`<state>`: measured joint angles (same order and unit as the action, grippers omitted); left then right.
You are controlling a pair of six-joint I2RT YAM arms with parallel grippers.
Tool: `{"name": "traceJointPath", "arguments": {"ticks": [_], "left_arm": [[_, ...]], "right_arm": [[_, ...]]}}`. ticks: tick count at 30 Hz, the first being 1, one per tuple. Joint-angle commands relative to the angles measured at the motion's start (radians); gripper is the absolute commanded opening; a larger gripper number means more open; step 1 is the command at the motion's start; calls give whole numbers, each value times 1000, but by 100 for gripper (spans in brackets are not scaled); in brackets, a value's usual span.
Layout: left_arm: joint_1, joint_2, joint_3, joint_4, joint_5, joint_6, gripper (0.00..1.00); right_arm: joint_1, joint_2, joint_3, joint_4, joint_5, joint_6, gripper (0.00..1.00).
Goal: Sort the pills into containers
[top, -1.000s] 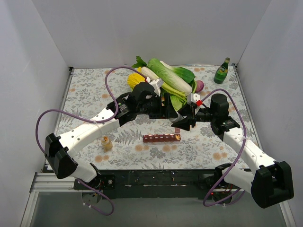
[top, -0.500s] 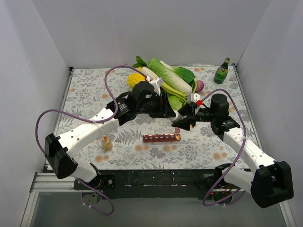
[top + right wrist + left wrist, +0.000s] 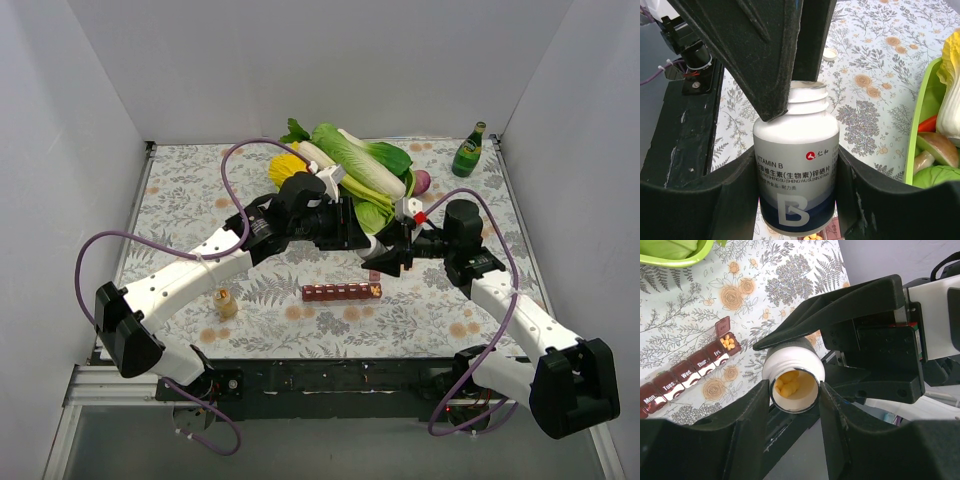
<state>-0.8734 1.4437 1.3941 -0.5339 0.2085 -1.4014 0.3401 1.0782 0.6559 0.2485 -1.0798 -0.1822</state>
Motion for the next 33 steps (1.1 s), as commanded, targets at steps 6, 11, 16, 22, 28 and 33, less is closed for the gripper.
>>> {"name": "traceJointPath", "arguments": {"ticks": [6, 11, 16, 22, 28, 33], "left_arm": [[25, -60, -17, 18, 12, 5, 0], [43, -74, -33, 20, 19, 4, 0], [54, -85, -55, 18, 20, 5, 0], [83, -94, -81, -47, -44, 41, 0], [184, -131, -153, -95, -106, 76, 0], [217, -89, -188, -135, -231, 128, 0]], "right_arm": [[10, 20, -21, 86, -19, 50, 53], [17, 25, -24, 83, -9, 50, 74], [20, 29, -24, 80, -2, 44, 91], [22, 22, -15, 35, 38, 0, 94], [20, 5, -18, -26, 77, -71, 96], [19, 2, -21, -31, 95, -79, 97]]}}
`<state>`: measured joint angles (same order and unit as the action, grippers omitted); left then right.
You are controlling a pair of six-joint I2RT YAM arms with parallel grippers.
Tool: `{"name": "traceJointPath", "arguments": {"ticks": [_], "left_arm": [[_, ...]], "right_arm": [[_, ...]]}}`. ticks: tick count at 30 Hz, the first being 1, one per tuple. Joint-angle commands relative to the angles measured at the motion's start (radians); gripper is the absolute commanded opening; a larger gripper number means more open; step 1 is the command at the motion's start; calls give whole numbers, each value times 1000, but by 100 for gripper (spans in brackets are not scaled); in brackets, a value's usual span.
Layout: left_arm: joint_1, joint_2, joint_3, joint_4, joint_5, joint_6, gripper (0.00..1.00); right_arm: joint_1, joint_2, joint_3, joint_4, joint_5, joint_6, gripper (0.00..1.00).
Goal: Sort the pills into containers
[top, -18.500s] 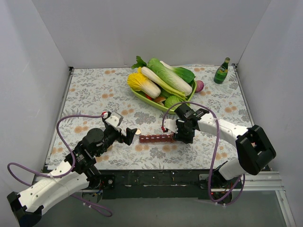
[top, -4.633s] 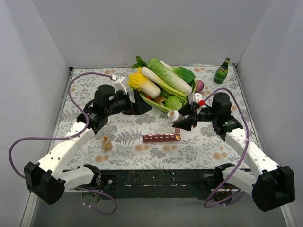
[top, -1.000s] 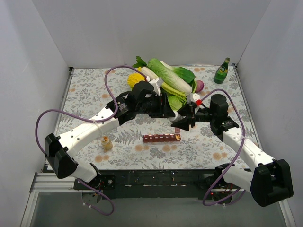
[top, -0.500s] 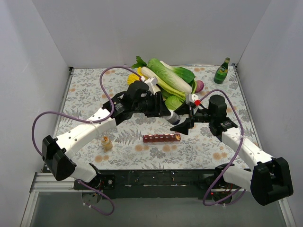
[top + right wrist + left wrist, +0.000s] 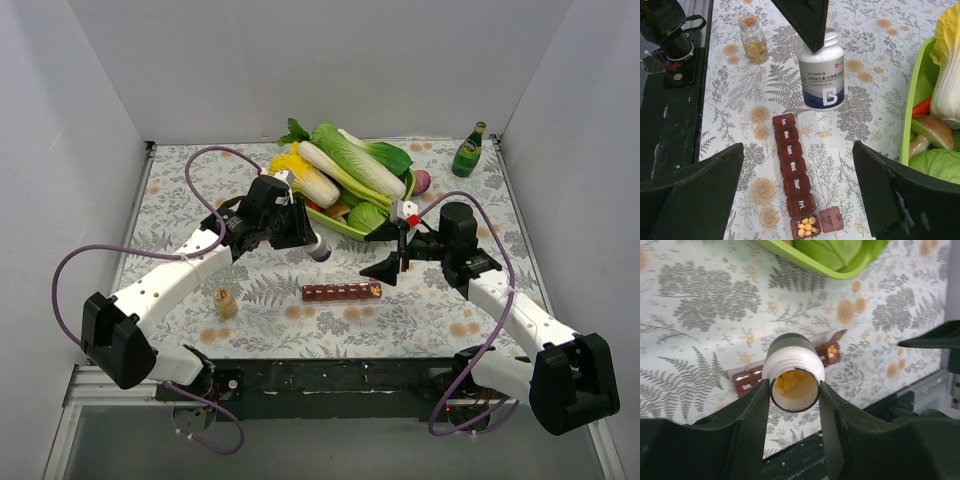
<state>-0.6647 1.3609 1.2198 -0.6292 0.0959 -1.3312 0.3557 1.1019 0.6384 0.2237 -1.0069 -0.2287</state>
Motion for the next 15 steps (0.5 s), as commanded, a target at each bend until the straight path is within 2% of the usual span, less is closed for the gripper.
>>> {"name": "traceJointPath", "arguments": {"ticks": [1, 8, 15], "left_arm": [[8, 7, -16, -52, -163, 63, 0], [8, 119, -29, -60, -323, 110, 0], [10, 193, -45, -24, -344, 135, 0]], "right_arm": [[0, -22, -3, -6, 24, -32, 97], [-6, -24, -6, -1, 25, -31, 98], [-8, -25, -8, 5, 24, -24, 98]]}}
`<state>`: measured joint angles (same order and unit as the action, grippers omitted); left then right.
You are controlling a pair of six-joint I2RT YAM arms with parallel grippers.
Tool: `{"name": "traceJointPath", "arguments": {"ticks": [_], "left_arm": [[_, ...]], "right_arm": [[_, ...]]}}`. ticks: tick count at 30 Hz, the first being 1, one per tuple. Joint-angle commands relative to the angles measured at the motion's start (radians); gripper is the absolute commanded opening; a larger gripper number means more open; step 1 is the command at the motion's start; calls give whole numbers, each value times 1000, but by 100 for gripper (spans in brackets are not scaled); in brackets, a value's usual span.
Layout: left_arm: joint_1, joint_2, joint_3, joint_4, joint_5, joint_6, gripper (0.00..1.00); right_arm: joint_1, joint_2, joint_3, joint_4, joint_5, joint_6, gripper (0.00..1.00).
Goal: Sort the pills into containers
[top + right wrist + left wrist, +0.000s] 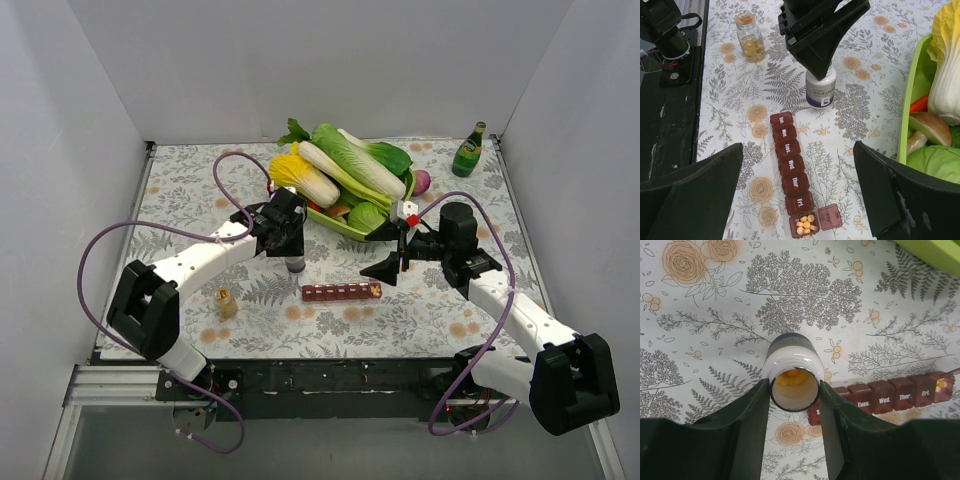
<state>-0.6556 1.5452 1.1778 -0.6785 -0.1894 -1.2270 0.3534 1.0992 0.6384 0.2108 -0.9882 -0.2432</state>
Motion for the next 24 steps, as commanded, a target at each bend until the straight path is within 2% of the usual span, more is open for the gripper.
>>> {"name": "traceJointPath", "arguments": {"ticks": [1, 5, 6, 12, 13, 16, 22, 24], "left_arm": [[1, 16, -6, 31, -61, 31, 0], [-1, 46, -17, 43, -70, 32, 10], [1, 44, -20, 46, -70, 29, 21], [1, 41, -27, 46, -73, 20, 52], [1, 36, -27, 42, -73, 18, 60], [1, 15, -27, 39, -67, 14, 71], [7, -74, -21, 11, -48, 0, 80], [36, -169, -44, 26, 14, 3, 82]], "right_arm": [[-5, -21, -8, 18, 5, -8, 98], [-7, -22, -9, 19, 3, -8, 98], [-7, -24, -11, 19, 5, -8, 98], [-10, -24, -13, 24, -1, -5, 98], [-11, -22, -13, 24, 0, -5, 98], [-11, -24, -14, 24, -1, -5, 98], [-17, -30, -14, 19, -3, -8, 98], [-19, -32, -13, 15, -3, -11, 98]]}}
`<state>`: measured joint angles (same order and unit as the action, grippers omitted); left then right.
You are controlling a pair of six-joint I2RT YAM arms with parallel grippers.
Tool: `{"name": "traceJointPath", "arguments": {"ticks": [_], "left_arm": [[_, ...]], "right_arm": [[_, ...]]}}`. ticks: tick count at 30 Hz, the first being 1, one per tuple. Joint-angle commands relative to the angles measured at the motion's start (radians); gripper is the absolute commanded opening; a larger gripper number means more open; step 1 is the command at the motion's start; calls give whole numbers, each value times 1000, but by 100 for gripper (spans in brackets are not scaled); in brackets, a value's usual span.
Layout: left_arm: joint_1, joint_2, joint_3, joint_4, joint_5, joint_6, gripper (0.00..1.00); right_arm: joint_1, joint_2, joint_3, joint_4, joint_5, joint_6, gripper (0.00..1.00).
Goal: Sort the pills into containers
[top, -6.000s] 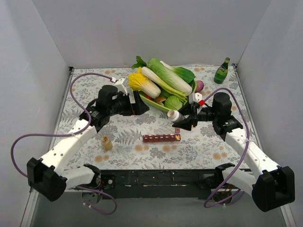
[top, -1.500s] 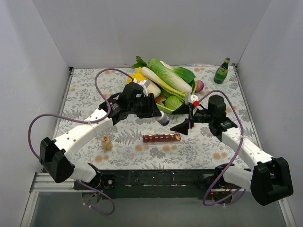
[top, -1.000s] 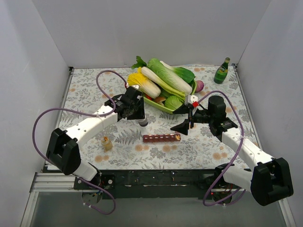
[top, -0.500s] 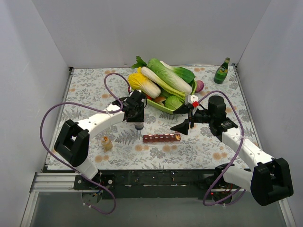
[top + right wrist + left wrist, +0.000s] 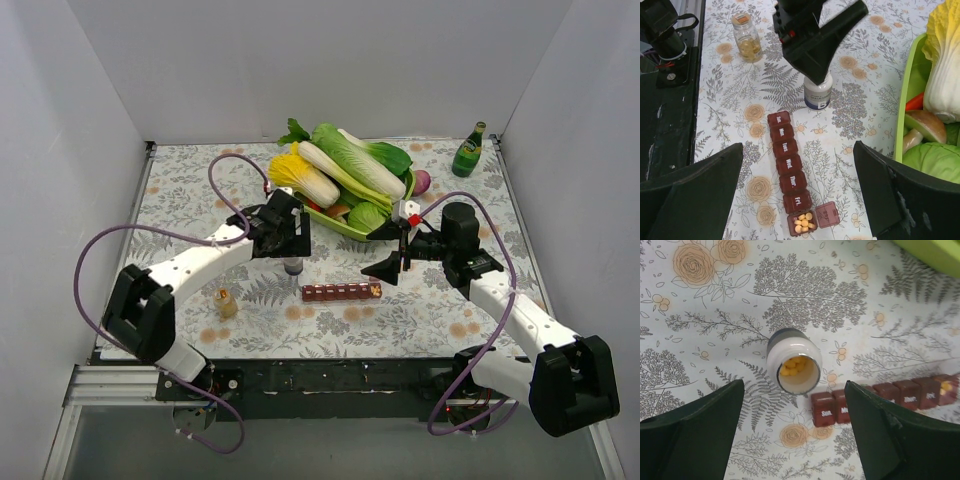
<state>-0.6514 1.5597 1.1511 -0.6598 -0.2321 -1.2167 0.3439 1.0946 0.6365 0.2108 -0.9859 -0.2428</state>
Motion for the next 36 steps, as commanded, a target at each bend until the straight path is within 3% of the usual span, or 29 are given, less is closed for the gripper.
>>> {"name": "traceJointPath", "arguments": {"ticks": [1, 6, 9, 10, 14, 19, 25, 36], "left_arm": [[56, -229, -57, 40, 92, -6, 83], [335, -488, -206, 129, 286, -52, 90], [539, -506, -281, 140, 401, -61, 88], [586, -480, -295, 140, 446, -55, 83], [743, -386, -317, 144, 415, -32, 74], [762, -262, -295, 193, 333, -9, 58], [763, -75, -255, 221, 375, 39, 40], [763, 40, -211, 207, 339, 114, 34]], "right_arm": [[-11, -27, -11, 15, -7, -13, 98], [-14, -25, -8, 13, -10, -13, 98], [-16, -27, -6, 16, -16, -12, 98], [-16, -29, -6, 16, -17, -12, 98], [-16, -36, -9, 21, -19, -7, 98], [-16, -36, -9, 29, -25, 3, 98], [-16, -41, -12, 32, -27, 8, 98], [-16, -35, -14, 36, -27, 10, 98]]}}
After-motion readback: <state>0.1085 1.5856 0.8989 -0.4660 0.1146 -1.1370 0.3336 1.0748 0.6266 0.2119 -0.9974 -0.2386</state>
